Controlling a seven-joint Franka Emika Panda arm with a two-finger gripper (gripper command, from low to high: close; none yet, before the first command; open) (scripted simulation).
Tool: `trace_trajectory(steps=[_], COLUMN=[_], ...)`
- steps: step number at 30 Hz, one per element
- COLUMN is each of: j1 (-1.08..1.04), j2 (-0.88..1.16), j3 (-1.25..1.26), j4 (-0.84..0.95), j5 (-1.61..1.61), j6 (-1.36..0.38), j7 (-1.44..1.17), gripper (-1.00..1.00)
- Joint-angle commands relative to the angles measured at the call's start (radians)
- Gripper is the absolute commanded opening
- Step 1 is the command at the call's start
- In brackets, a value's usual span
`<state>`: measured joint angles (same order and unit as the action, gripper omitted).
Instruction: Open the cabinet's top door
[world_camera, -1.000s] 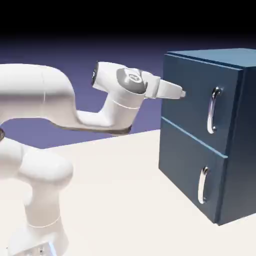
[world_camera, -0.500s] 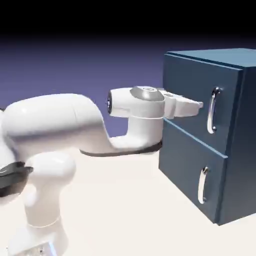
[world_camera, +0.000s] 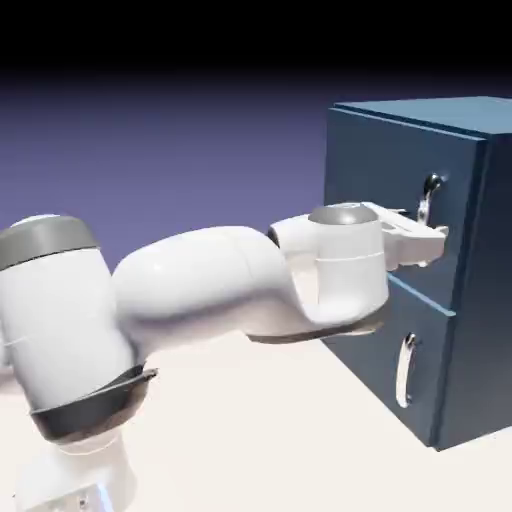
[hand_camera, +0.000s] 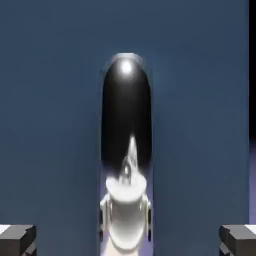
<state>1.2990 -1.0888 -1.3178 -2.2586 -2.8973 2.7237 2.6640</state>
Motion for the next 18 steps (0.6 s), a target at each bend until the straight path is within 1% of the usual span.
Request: trace_trajectory(steps=[1, 7, 13, 18], j1=[-0.036, -0.253, -0.468, -0.624], j2=[0.027, 0.189, 0.202, 0.195], j3=[0.022, 0.182, 0.388, 0.569], j4=[-0.031, -0.178, -0.354, -0.467], j5=[0.000, 0.016, 0.167, 0.303], j6=[-0.021, -0.108, -0.232, -0.308], j7=[0.034, 0.238, 0.233, 0.234], gripper=[-1.00, -1.00, -1.00, -1.00])
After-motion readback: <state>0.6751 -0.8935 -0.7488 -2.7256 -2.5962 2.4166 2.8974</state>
